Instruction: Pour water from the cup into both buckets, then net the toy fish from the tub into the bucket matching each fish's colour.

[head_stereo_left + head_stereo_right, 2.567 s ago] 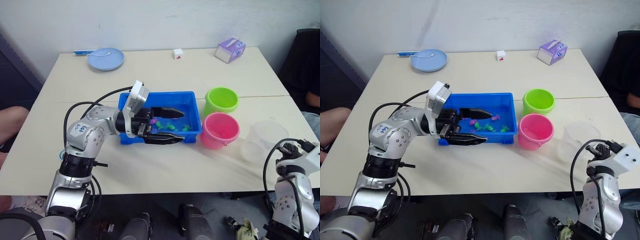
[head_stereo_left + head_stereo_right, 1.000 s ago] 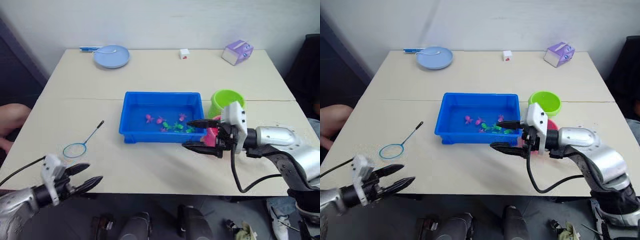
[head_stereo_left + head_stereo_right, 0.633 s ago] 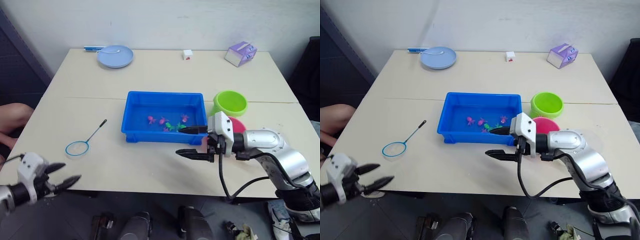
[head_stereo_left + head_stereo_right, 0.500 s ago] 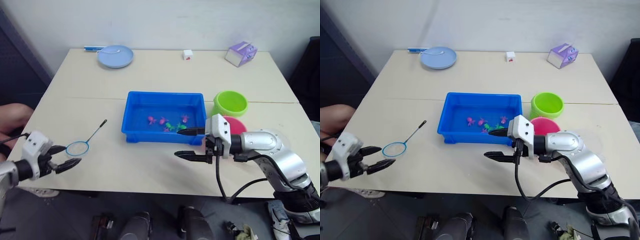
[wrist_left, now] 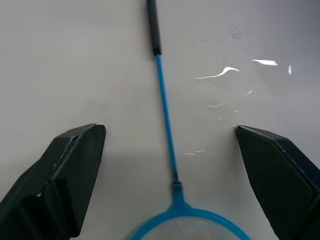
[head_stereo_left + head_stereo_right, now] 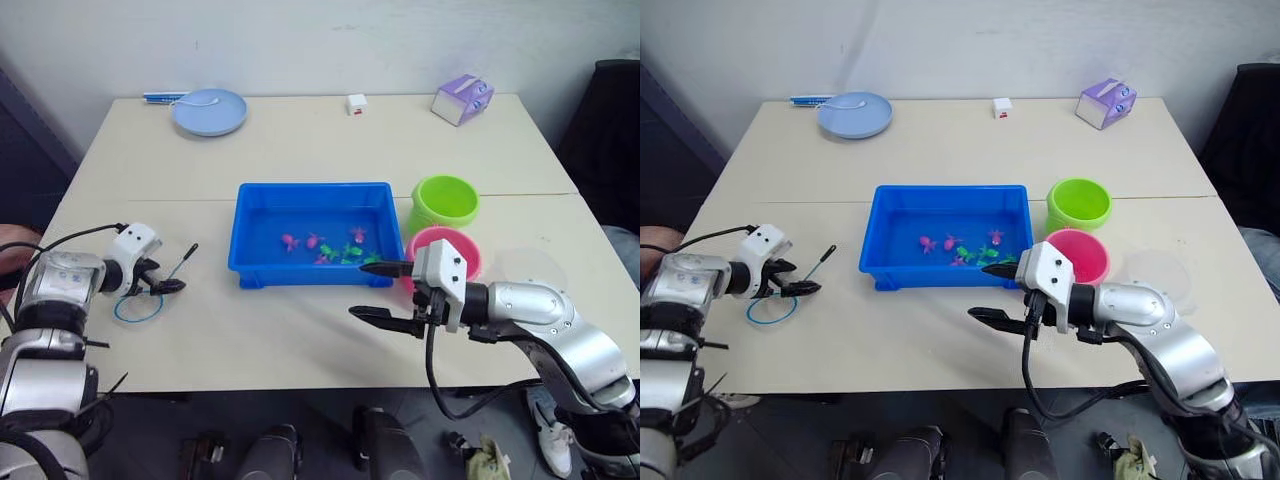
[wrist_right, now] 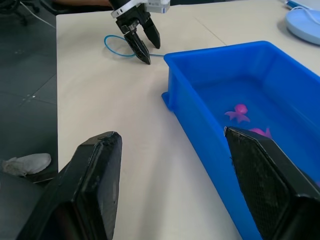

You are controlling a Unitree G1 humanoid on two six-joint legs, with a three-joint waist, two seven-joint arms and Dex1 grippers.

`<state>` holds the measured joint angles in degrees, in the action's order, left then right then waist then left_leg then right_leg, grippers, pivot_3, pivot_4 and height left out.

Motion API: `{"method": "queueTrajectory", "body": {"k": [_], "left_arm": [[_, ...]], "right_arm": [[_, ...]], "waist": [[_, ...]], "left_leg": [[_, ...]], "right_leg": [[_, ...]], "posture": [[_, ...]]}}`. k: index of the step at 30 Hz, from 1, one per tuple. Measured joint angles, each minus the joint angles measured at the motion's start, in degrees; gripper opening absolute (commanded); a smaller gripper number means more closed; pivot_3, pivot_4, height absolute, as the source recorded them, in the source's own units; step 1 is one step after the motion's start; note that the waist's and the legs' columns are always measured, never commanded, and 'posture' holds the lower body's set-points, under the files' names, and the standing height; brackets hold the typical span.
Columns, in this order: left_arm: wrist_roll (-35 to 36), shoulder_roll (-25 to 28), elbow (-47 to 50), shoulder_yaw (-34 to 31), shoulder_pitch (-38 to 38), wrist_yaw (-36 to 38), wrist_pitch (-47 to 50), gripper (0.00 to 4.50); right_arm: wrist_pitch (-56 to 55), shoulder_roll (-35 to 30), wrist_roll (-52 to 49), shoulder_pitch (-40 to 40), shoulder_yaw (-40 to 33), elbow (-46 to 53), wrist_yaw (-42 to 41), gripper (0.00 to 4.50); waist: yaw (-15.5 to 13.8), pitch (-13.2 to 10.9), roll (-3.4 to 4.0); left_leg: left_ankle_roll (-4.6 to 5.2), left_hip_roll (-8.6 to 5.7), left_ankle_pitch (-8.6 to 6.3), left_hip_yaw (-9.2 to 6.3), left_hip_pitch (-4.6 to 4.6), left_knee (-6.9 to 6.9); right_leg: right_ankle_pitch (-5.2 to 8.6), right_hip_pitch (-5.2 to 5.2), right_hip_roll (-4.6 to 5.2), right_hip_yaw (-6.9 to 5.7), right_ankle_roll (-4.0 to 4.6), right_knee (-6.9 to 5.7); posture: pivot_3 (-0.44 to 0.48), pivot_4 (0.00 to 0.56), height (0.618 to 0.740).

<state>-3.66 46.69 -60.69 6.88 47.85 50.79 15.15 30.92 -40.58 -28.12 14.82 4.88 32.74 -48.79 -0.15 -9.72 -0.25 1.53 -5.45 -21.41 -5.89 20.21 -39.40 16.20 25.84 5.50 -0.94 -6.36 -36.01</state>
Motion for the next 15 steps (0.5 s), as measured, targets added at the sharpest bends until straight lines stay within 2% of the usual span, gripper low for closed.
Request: {"method": "queueTrajectory", "body": {"k": [2, 3, 6, 13, 15], "left_arm": [[-1.1, -0.9, -3.3, 0.2, 1.9, -1.4, -1.9, 4.5], [-1.1, -1.4, -5.1, 0.1, 2.9, -1.7, -2.2, 4.24], [-1.2, -2.5, -7.7, -0.2, 3.8, -1.8, -3.5, 3.23], [-1.7, -3.2, -9.8, -0.6, 4.5, -2.7, -5.9, 0.12], [-1.7, -3.0, -9.8, -1.2, 4.5, -2.2, -6.3, 0.05]], "right_arm": [[0.5, -0.1, 0.1, -0.8, -0.8, 1.2, 1.2, 4.49], [0.7, -0.1, 0.2, -1.2, -1.1, 1.8, 1.9, 4.5], [1.8, -0.2, 0.3, -2.6, -1.6, 3.8, 3.5, 4.5], [5.3, -2.0, -2.7, -4.1, -5.1, 5.9, 4.1, 4.5], [5.7, -2.8, -3.5, -4.1, -5.5, 6.2, 3.9, 4.5]], "waist": [[-0.1, 0.0, 0.02], [-0.3, 0.0, 0.03], [-0.7, 0.0, 0.04], [-1.1, 0.0, 0.05], [-1.1, 0.0, 0.04]], "left_leg": [[0.0, -0.01, 0.0, 0.0, -0.01, -0.13], [0.0, -0.02, 0.0, 0.0, -0.01, -0.21], [-0.01, -0.01, 0.0, 0.0, -0.06, -0.34], [-0.01, 0.0, 0.0, 0.01, -0.12, -0.45], [-0.02, 0.02, -0.01, 0.0, -0.1, -0.45]], "right_leg": [[0.0, -0.02, 0.02, 0.02, 0.0, -0.06], [0.0, -0.03, 0.02, 0.03, 0.0, -0.06], [0.0, -0.1, 0.02, 0.06, 0.0, -0.11], [0.0, -0.14, 0.02, 0.29, 0.0, -0.28], [0.0, -0.13, 0.01, 0.32, 0.0, -0.45]], "posture": [[0.0, 0.15, 0.74], [0.0, 0.15, 0.74], [0.0, 0.15, 0.74], [0.0, 0.15, 0.74], [0.0, 0.15, 0.74]]}}
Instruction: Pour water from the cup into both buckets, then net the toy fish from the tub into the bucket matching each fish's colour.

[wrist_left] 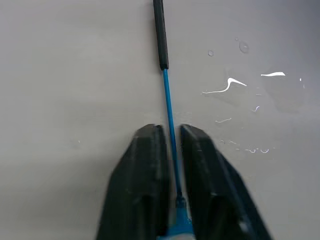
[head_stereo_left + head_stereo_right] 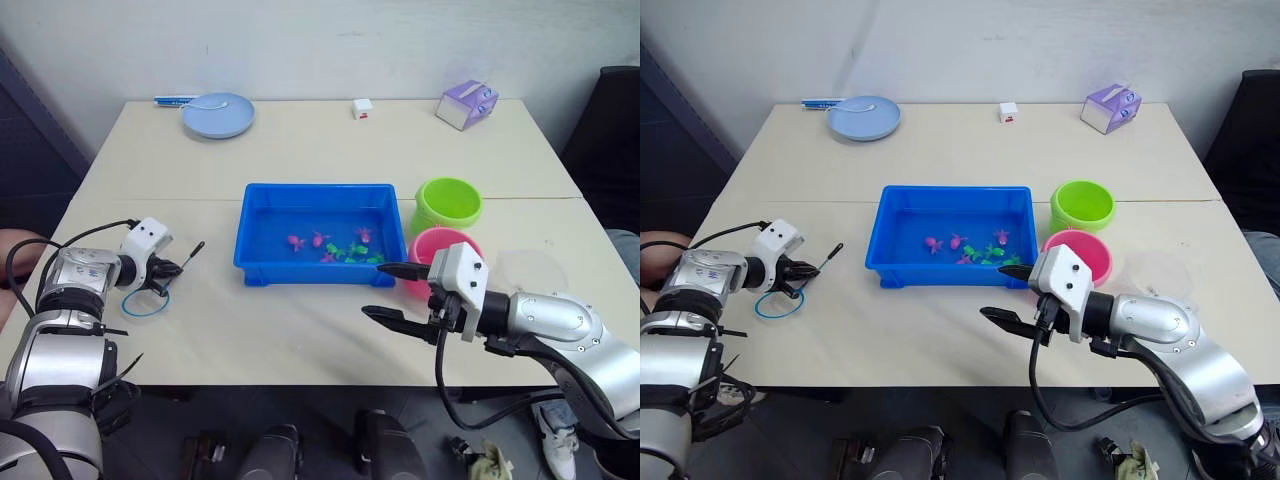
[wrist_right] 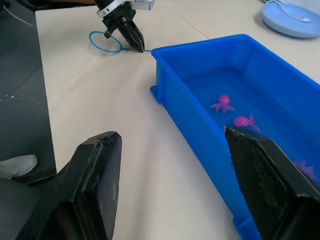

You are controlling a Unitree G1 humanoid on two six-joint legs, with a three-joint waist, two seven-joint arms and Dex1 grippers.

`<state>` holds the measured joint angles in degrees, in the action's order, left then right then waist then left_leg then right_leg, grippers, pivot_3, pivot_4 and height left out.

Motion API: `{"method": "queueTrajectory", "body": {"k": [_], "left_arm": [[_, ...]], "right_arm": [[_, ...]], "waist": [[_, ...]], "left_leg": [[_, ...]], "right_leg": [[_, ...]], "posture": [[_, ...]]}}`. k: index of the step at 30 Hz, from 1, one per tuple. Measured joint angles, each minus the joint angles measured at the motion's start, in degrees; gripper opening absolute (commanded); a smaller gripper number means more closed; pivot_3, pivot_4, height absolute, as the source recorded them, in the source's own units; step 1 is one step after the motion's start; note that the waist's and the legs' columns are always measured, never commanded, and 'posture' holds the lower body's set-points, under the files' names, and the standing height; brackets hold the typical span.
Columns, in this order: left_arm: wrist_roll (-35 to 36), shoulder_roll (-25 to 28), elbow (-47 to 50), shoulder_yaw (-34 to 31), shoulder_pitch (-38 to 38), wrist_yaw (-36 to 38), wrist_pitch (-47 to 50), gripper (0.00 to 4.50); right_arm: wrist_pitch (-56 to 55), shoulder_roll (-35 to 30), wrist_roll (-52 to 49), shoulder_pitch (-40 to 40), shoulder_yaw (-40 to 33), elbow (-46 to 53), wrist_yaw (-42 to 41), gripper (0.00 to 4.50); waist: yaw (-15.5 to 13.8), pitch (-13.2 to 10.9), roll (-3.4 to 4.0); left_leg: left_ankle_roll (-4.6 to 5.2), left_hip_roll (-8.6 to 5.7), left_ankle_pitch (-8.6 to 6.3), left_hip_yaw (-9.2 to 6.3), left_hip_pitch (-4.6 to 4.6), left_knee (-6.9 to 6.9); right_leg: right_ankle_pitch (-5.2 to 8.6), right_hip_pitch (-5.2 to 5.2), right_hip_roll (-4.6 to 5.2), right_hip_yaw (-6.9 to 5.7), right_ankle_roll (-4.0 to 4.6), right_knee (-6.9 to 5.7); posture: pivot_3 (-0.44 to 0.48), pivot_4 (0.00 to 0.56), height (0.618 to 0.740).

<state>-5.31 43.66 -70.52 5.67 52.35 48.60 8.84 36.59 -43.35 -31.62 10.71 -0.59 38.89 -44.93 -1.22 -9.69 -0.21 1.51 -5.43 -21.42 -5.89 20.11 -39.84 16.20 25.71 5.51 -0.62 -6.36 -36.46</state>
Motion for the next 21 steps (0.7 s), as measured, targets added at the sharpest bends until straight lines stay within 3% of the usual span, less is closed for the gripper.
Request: {"method": "queueTrajectory", "body": {"k": [4, 7, 9, 13, 16, 21], "left_arm": [[0.8, 1.0, 1.0, -1.3, 0.4, 5.3, 0.0, 0.05], [3.7, 2.6, 8.8, -2.8, 1.7, 13.4, 2.4, 0.05], [7.7, 4.3, 20.9, -3.6, 0.9, 20.6, 5.7, 0.05], [16.6, 6.2, 54.4, -1.3, -6.5, 33.0, 14.1, 0.05], [18.6, 3.1, 66.6, 3.1, -8.2, 33.8, 16.9, 0.05], [17.3, -1.4, 72.3, 8.3, -7.5, 32.0, 15.4, 0.05]], "right_arm": [[0.0, -1.4, -1.1, 0.1, -0.2, 0.1, -1.0, 4.5], [0.3, -2.0, -2.1, 1.3, -1.0, 0.0, -1.8, 4.5], [0.7, -2.5, -3.1, 2.7, -2.0, -0.2, -2.3, 4.5], [1.2, -4.2, -4.3, 4.6, -2.8, -1.7, -4.3, 4.5], [1.7, -4.7, -5.6, 6.6, -3.0, -2.8, -5.5, 4.5], [3.8, -5.6, -6.9, 7.9, -2.6, -3.4, -6.6, 4.5]], "waist": [[-0.1, -0.1, -0.13], [-0.2, -0.3, -0.45], [-0.2, -0.3, -0.48], [0.0, -0.3, -0.29], [-0.1, -0.3, -0.29], [-0.1, -0.3, -0.29]], "left_leg": [[0.01, -0.02, -0.01, -0.03, 0.17, -0.06], [0.01, -0.02, -0.01, -0.19, 0.41, -0.23], [0.02, -0.06, -0.02, -0.25, 0.44, -0.22], [0.15, -0.04, -0.12, -0.25, 0.36, -0.12], [0.15, 0.01, -0.13, -0.26, 0.36, -0.16], [0.1, 0.05, -0.14, -0.24, 0.31, -0.17]], "right_leg": [[0.0, 0.1, 0.01, -0.05, 0.0, 0.02], [-0.01, 0.2, 0.06, -0.07, 0.0, 0.03], [-0.02, 0.16, 0.15, -0.04, 0.0, 0.11], [-0.04, -0.02, 0.15, 0.0, -0.05, 0.47], [-0.05, -0.03, 0.07, -0.03, -0.06, 0.49], [-0.04, -0.03, 0.02, -0.01, -0.06, 0.51]], "posture": [[0.0, 0.15, 0.74], [0.0, 0.15, 0.74], [0.0, 0.15, 0.74], [0.0, 0.15, 0.74], [0.0, 0.15, 0.74], [0.0, 0.15, 0.74]]}}
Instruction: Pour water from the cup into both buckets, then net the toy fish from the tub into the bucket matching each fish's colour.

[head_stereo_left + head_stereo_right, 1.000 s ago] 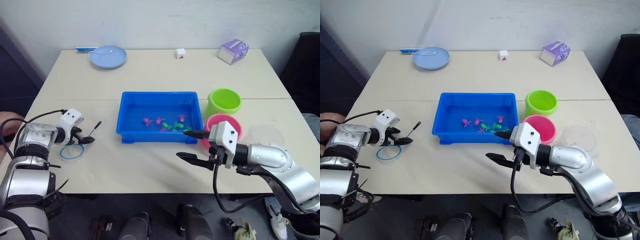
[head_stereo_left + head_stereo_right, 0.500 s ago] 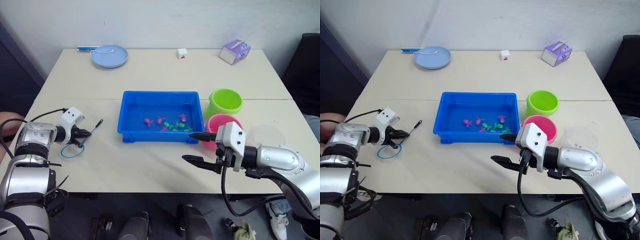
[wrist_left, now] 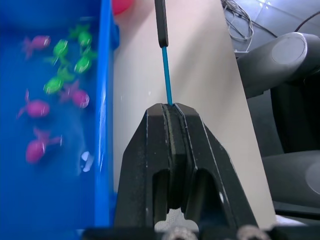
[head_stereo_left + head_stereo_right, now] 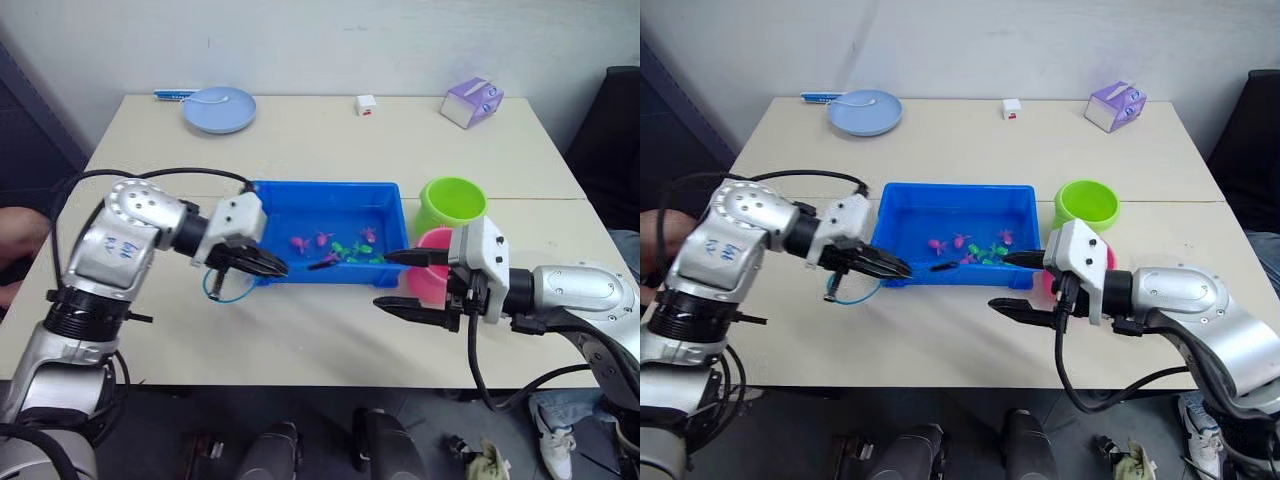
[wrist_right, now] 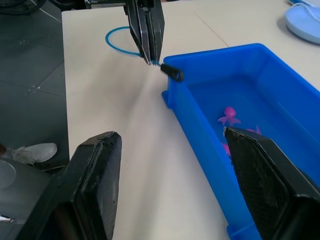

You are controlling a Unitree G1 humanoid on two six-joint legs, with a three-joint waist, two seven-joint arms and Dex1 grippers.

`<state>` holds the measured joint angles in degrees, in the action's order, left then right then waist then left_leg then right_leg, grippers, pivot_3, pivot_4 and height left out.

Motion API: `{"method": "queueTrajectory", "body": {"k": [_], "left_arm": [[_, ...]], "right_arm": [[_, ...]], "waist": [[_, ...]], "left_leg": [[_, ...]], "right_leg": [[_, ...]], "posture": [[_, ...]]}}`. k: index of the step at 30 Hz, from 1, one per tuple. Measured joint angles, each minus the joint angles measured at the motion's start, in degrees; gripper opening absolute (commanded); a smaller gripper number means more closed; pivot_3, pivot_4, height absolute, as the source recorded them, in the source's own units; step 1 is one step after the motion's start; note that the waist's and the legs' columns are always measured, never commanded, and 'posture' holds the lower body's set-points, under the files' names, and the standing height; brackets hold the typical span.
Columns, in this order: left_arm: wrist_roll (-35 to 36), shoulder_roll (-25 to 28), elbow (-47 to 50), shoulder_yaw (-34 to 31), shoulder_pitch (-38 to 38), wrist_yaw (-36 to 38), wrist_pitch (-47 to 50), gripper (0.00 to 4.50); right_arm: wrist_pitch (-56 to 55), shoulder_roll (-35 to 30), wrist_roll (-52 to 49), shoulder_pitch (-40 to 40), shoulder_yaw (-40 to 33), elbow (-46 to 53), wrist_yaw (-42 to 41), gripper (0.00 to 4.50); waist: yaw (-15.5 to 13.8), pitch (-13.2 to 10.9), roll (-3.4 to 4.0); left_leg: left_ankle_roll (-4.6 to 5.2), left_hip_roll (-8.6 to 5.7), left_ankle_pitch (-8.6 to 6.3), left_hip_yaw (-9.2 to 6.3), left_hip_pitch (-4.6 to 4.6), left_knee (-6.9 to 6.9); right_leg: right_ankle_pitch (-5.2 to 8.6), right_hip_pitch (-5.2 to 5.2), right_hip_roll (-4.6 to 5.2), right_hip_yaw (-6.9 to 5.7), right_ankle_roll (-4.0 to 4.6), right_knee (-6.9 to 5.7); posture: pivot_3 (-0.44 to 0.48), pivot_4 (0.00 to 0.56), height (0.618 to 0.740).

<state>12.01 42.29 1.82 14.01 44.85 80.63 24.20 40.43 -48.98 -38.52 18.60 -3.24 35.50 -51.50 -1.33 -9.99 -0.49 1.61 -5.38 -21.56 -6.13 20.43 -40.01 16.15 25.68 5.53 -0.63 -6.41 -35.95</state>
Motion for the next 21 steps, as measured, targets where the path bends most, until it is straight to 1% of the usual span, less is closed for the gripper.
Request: {"method": "queueTrajectory", "body": {"k": [3, 8, 11, 13, 21], "left_arm": [[-1.3, -3.7, -0.2, 2.9, 1.0, -1.2, -2.6, 0.05], [-2.2, -7.6, -2.3, 3.5, 2.3, -3.2, -5.9, 0.05], [-2.4, -8.9, -2.7, 4.4, 2.3, -3.7, -6.6, 0.0], [-2.9, -8.8, -3.0, 4.6, 2.3, -3.4, -7.6, 0.0], [-3.5, -9.6, -4.8, 5.2, 2.3, -3.2, -9.5, 0.0]], "right_arm": [[0.3, -0.6, 0.0, 1.2, 1.1, 0.0, -1.0, 4.5], [1.1, -0.5, 0.7, 2.7, 3.9, 0.0, -1.0, 4.5], [1.1, -0.5, 1.8, 3.4, 5.7, -0.4, -0.6, 3.65], [1.1, -0.5, 2.9, 3.6, 6.5, -1.2, -0.4, 2.65], [1.1, 0.4, 5.2, 5.7, 9.3, -2.2, -0.1, 2.65]], "waist": [[-0.1, 0.0, 0.0], [-0.1, 0.0, 0.0], [-0.1, 0.0, 0.0], [-0.1, 0.0, 0.0], [-0.1, 0.0, 0.0]], "left_leg": [[0.0, -0.01, 0.0, 0.0, 0.0, -0.01], [0.0, -0.02, 0.0, 0.01, 0.0, -0.02], [0.0, -0.02, 0.0, 0.01, 0.01, -0.03], [0.0, -0.02, 0.0, 0.01, 0.0, -0.02], [0.0, -0.03, 0.0, 0.01, 0.01, -0.03]], "right_leg": [[0.0, -0.01, 0.0, -0.01, 0.0, 0.0], [0.0, 0.0, 0.01, -0.01, 0.0, 0.03], [0.0, 0.0, 0.01, -0.01, 0.0, 0.02], [0.0, 0.0, 0.0, 0.0, 0.0, 0.02], [0.0, 0.0, 0.01, -0.01, 0.0, 0.01]], "posture": [[0.0, 0.15, 0.74], [0.0, 0.15, 0.74], [0.0, 0.15, 0.74], [0.0, 0.15, 0.74], [0.0, 0.15, 0.74]]}}
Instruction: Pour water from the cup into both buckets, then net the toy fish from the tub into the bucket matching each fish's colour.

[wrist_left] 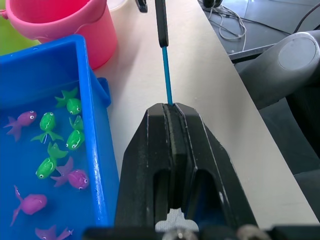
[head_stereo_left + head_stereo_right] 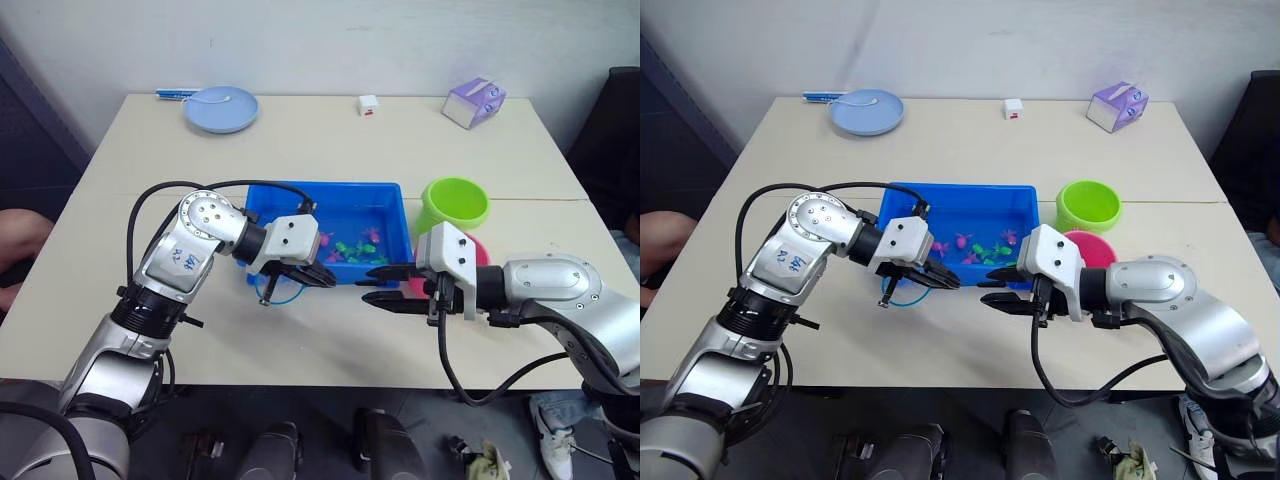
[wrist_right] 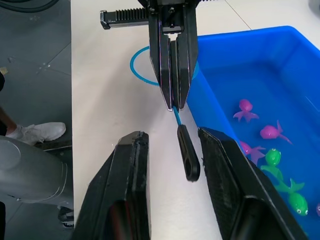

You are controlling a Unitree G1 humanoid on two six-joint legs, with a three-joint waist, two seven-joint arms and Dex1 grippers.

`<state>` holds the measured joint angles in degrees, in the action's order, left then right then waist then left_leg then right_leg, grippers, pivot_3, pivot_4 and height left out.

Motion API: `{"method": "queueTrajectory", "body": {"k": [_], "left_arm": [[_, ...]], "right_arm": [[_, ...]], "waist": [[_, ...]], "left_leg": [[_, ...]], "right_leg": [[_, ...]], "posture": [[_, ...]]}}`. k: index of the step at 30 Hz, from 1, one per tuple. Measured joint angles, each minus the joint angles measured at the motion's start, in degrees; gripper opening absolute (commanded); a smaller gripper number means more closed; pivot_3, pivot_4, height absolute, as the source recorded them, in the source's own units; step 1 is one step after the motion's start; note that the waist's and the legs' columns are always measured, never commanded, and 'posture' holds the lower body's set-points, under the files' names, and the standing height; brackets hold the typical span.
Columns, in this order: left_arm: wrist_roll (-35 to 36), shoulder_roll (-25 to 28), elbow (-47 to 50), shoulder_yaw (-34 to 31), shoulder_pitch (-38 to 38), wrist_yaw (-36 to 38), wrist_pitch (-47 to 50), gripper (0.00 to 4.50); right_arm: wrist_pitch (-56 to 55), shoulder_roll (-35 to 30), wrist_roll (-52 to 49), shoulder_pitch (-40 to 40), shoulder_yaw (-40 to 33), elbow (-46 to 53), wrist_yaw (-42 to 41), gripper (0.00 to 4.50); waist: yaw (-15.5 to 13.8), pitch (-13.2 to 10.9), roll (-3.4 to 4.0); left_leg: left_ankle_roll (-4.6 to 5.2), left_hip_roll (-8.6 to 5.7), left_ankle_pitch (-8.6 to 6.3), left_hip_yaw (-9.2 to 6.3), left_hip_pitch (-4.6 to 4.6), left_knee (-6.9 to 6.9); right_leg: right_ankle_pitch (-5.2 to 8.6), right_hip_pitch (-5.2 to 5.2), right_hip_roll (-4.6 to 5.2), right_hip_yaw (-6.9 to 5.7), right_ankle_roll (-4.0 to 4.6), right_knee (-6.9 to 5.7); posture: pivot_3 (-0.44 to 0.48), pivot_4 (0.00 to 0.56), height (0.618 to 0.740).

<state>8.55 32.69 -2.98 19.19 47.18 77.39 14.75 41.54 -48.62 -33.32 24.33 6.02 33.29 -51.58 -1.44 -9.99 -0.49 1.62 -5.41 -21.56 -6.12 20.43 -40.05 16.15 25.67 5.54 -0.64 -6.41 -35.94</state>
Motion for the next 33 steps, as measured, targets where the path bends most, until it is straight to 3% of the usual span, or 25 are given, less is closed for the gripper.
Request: {"method": "queueTrajectory", "body": {"k": [10, 13, 15, 21, 24, 32, 33], "left_arm": [[-0.1, -0.8, -0.1, 0.0, 0.0, 0.0, -0.6, 0.0], [-0.1, -1.2, 0.0, 0.0, 0.0, 0.0, -0.5, 0.0], [-0.1, -1.3, -0.1, 0.0, 0.2, -0.1, -0.2, 0.0], [0.6, -1.4, 0.1, -0.1, 0.3, -0.2, 2.3, 0.0], [3.1, -1.3, 0.1, -1.6, 0.3, -0.3, 6.3, 0.97], [18.8, 2.9, 1.0, -16.5, -2.5, -3.1, 27.4, 4.45], [19.3, 3.7, 1.6, -17.6, -4.1, -4.2, 28.2, 4.5]], "right_arm": [[0.0, 1.5, 1.7, 1.3, 1.0, -1.7, 0.0, 2.65], [0.0, 1.5, 2.5, 1.4, 2.0, -2.1, -0.1, 1.74], [-0.1, 1.5, 3.0, 1.7, 2.5, -2.1, -0.3, 0.83], [-0.1, 1.5, 4.0, 2.1, 2.5, -2.1, -0.5, 0.79], [0.3, 1.5, 3.6, 2.3, 1.8, -1.5, 0.1, 0.79], [2.7, -1.5, 4.2, -1.5, -8.0, 2.4, 6.3, 0.79], [2.3, -2.8, 5.6, -1.9, -8.8, 2.3, 7.0, 0.79]], "waist": [[0.0, 0.0, 0.0], [0.0, 0.0, 0.0], [0.0, 0.0, 0.0], [0.0, 0.0, 0.0], [0.0, 0.0, 0.0], [0.2, 0.0, 0.01], [0.1, 0.0, 0.01]], "left_leg": [[0.0, -0.01, 0.0, 0.0, 0.0, -0.01], [0.0, -0.01, 0.0, 0.0, 0.0, -0.01], [0.0, -0.01, 0.0, 0.0, 0.0, -0.01], [0.0, -0.01, 0.0, 0.0, 0.0, -0.01], [0.0, 0.0, 0.0, 0.0, 0.0, -0.01], [0.0, 0.0, 0.0, -0.02, -0.01, 0.02], [0.0, 0.0, 0.0, -0.02, -0.01, 0.01]], "right_leg": [[0.0, 0.0, 0.0, 0.0, 0.0, -0.02], [0.0, 0.0, 0.0, 0.0, 0.0, -0.02], [0.0, 0.0, 0.0, 0.0, 0.0, -0.02], [0.0, 0.0, 0.0, 0.0, 0.0, -0.02], [0.0, 0.0, 0.0, 0.0, 0.0, -0.04], [0.0, 0.01, -0.01, 0.01, 0.0, -0.11], [0.0, 0.01, -0.01, 0.0, 0.0, -0.08]], "posture": [[0.0, 0.15, 0.74], [0.0, 0.15, 0.74], [0.0, 0.15, 0.74], [0.0, 0.15, 0.74], [0.0, 0.15, 0.74], [0.0, 0.15, 0.74], [0.0, 0.15, 0.74]]}}
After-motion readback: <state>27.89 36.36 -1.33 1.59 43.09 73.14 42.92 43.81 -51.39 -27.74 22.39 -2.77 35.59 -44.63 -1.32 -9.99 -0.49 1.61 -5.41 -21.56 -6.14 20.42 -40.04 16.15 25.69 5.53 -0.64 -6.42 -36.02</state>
